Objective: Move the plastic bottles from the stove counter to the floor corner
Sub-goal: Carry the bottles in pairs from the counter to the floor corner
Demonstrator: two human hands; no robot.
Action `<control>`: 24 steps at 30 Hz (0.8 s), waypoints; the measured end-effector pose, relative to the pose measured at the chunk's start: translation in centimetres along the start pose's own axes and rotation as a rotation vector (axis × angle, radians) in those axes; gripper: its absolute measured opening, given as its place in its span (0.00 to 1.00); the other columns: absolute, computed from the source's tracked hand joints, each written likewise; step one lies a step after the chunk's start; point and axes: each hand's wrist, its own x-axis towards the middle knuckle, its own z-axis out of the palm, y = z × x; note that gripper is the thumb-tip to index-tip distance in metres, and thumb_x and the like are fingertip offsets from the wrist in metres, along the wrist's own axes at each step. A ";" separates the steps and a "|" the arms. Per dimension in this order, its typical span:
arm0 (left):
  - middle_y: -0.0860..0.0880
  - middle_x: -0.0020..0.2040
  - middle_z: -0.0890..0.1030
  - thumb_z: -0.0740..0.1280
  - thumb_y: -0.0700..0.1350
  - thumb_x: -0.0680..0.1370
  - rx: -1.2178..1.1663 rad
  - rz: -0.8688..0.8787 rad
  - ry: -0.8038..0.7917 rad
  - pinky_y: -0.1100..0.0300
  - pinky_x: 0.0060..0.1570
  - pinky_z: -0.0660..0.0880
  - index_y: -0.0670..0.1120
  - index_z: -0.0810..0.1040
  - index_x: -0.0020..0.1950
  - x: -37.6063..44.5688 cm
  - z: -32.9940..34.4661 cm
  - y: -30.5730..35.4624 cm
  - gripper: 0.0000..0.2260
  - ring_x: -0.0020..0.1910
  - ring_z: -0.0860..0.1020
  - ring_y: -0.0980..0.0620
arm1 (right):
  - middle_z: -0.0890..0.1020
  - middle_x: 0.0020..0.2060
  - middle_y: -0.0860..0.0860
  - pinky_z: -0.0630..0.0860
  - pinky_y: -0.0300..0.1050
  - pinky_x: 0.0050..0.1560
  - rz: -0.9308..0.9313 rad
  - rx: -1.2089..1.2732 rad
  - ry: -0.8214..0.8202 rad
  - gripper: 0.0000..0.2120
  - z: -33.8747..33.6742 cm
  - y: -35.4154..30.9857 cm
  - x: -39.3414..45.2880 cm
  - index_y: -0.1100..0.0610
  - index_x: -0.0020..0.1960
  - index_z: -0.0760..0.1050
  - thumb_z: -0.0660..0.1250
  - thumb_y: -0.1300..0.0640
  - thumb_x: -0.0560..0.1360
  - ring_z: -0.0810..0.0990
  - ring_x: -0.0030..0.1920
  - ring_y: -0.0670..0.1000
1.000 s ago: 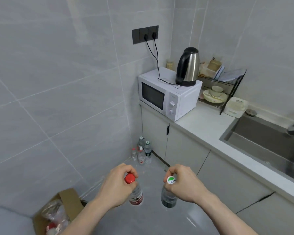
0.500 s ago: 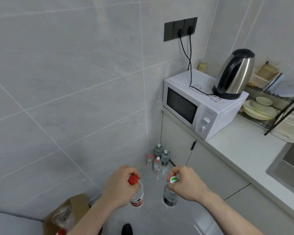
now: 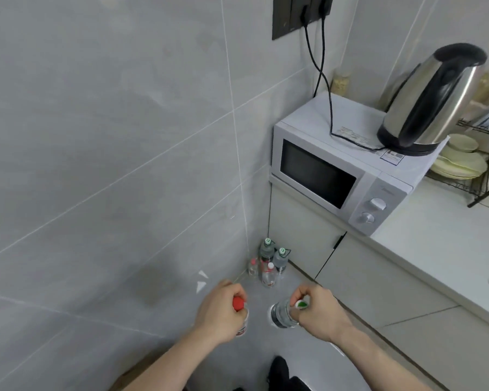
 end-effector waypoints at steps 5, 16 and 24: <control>0.56 0.46 0.75 0.71 0.49 0.70 0.008 -0.062 -0.089 0.63 0.46 0.73 0.56 0.80 0.43 6.2 1.4 -1.3 0.03 0.43 0.77 0.56 | 0.83 0.39 0.45 0.71 0.28 0.30 0.062 -0.042 -0.035 0.04 0.1 0.6 5.6 0.49 0.39 0.81 0.70 0.56 0.66 0.79 0.33 0.42; 0.54 0.46 0.76 0.68 0.42 0.70 0.061 -0.172 -0.234 0.69 0.41 0.69 0.55 0.80 0.40 19.0 8.4 -7.8 0.07 0.44 0.79 0.52 | 0.77 0.48 0.46 0.67 0.32 0.37 0.211 -0.030 -0.112 0.06 6.3 4.7 18.4 0.45 0.38 0.73 0.68 0.56 0.68 0.78 0.46 0.49; 0.57 0.46 0.75 0.67 0.41 0.73 0.135 -0.136 -0.358 0.64 0.44 0.73 0.56 0.76 0.36 28.3 17.7 -15.5 0.09 0.41 0.77 0.55 | 0.72 0.44 0.45 0.69 0.36 0.42 0.377 0.067 -0.092 0.11 15.2 9.0 28.2 0.46 0.36 0.70 0.66 0.60 0.70 0.75 0.42 0.50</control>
